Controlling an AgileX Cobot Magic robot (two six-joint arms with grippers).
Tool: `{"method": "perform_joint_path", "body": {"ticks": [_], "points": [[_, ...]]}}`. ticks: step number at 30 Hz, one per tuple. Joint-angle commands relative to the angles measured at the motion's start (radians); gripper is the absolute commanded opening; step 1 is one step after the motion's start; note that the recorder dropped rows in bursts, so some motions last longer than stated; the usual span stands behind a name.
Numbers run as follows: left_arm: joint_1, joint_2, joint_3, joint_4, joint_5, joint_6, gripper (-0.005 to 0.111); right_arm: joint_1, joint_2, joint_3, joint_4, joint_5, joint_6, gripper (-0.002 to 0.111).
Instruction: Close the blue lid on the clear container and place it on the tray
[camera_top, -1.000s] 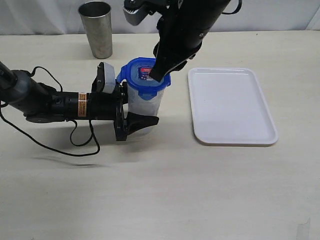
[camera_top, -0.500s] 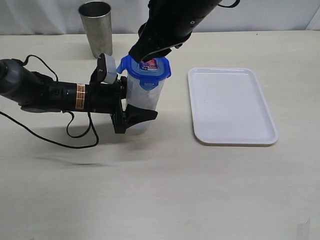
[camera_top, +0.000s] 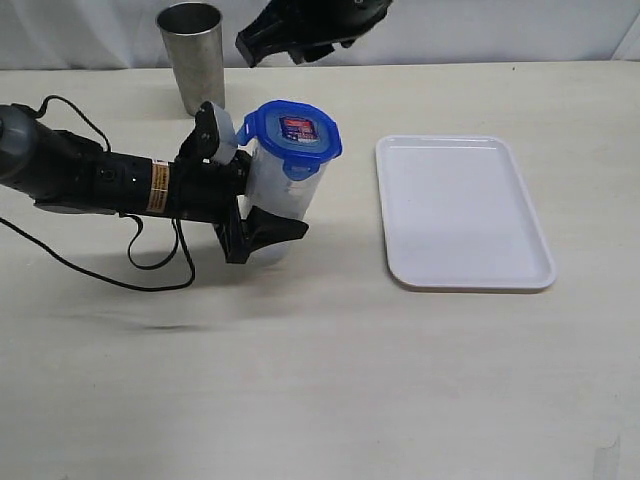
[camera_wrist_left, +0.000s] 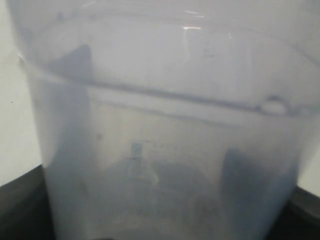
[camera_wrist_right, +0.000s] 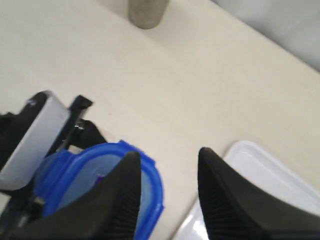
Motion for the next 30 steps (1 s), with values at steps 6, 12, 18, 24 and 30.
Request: {"method": "perform_joint_path", "body": {"ticks": [6, 12, 18, 24, 30], "points": [[-0.006, -0.018, 0.0, -0.007, -0.013, -0.013, 0.0, 0.084, 0.151, -0.192, 0.016, 0.2, 0.027, 0.042], [-0.006, -0.018, 0.0, -0.004, -0.011, -0.013, 0.0, 0.076, 0.212, -0.294, 0.065, 0.236, 0.036, 0.046], [-0.006, -0.018, 0.0, -0.005, -0.01, -0.013, 0.0, 0.076, 0.284, -0.307, 0.058, 0.297, 0.04, 0.046], [-0.006, -0.018, 0.0, -0.005, -0.008, -0.013, 0.0, 0.076, 0.312, -0.307, 0.058, 0.297, 0.047, 0.043], [-0.006, -0.018, 0.0, -0.012, -0.006, -0.013, 0.0, 0.08, 0.322, -0.301, 0.099, 0.297, 0.043, 0.029]]}}
